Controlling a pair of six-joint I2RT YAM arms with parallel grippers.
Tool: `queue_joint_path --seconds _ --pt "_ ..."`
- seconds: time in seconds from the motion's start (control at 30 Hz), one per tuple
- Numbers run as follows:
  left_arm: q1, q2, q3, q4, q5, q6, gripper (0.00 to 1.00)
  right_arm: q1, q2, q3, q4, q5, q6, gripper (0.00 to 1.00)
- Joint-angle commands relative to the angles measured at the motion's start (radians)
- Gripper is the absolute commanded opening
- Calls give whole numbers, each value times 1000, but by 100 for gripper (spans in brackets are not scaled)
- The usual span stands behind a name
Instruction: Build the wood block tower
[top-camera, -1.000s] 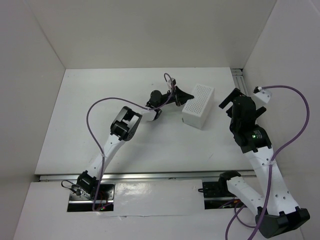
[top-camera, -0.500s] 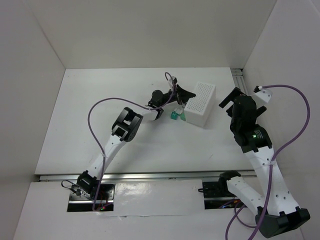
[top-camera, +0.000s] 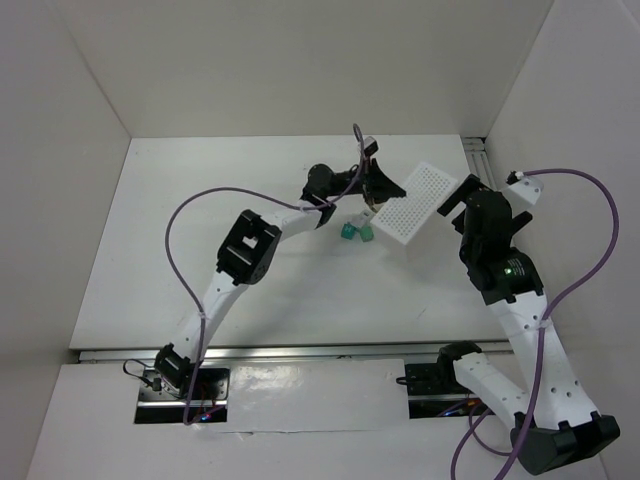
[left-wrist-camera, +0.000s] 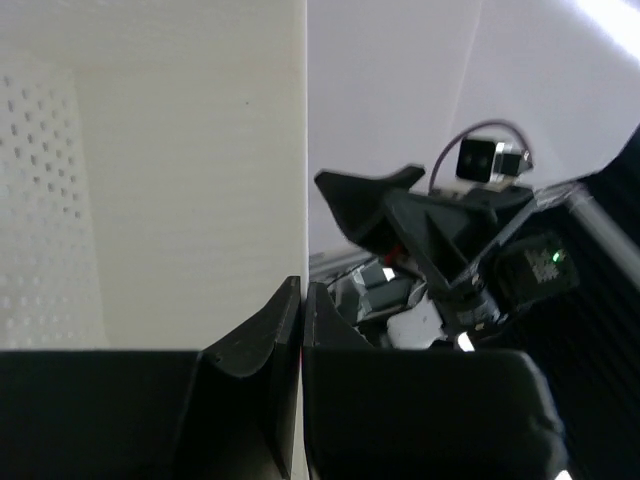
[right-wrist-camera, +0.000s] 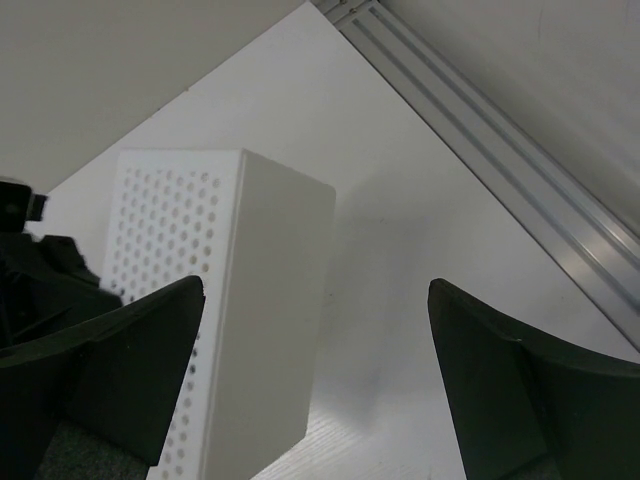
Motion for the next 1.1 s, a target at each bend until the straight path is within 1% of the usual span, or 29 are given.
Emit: queue_joint_path --seconds 0.0,0.03,0.1,0.13,0.17,0.2,0.27,0.3,0.33,0.4,0.43,0.47,0.5,0.53,0.63,0.67,0.73,0.83,0.87,0.9,0.97,1.07 --pt "62 -241 -65 -35 177 151 0 -4 -19 43 -14 10 -21 100" --pt "96 -337 -125 -264 216 254 0 -4 -28 43 -27 21 -32 100" --pt "140 -433 -179 -575 250 498 0 -4 -28 43 -27 21 -44 100" --pt "187 -471 -179 -742 236 757 0 -4 -28 34 -15 21 -45 100" --pt "212 -500 -170 -1047 218 879 0 -4 -28 34 -15 21 -45 100" --pt "256 -551 -170 -1169 145 1056 0 -4 -28 2 32 -10 -61 100" --pt "300 -588 -170 -1320 85 1177 0 -4 -28 -25 74 -48 -72 100" --pt "320 -603 -170 -1452 5 1229 0 -4 -4 -35 86 -63 -72 100" --pt "341 -629 -170 -1508 -38 1322 0 -4 13 -35 95 -79 -72 100" --pt "401 -649 -170 -1616 -144 1402 0 -4 80 -35 105 -132 -72 100" --pt "418 -649 -161 -1709 -272 1438 0 -4 106 -35 105 -149 -72 100" --pt "447 -665 -160 -1755 -352 1499 0 -4 132 -26 105 -178 -72 100" --pt "459 -683 -150 -1791 -426 1524 0 -4 159 -26 105 -194 -72 100" --pt "470 -692 -162 -1815 -583 1541 0 -4 209 -17 105 -212 -83 100" --pt "496 -723 -205 -1854 -783 1602 0 -4 296 -17 127 -310 -92 100" --pt "496 -723 -214 -1854 -902 1611 0 -4 317 -17 140 -332 -92 100" --pt "507 -723 -226 -1865 -1018 1639 0 -4 376 -8 140 -363 -92 100" --pt "507 -709 -226 -1865 -1152 1648 0 -4 436 -8 160 -390 -74 100" --pt "516 -699 -226 -1865 -1223 1648 0 -4 449 -8 160 -404 -74 100" --pt "516 -699 -226 -1865 -1253 1648 0 -4 459 -8 170 -413 -74 100" --pt "525 -688 -226 -1840 -1302 1676 0 -4 487 1 181 -426 -74 100" --pt "550 -645 -216 -1814 -1312 1708 0 -4 510 11 190 -426 -74 100"
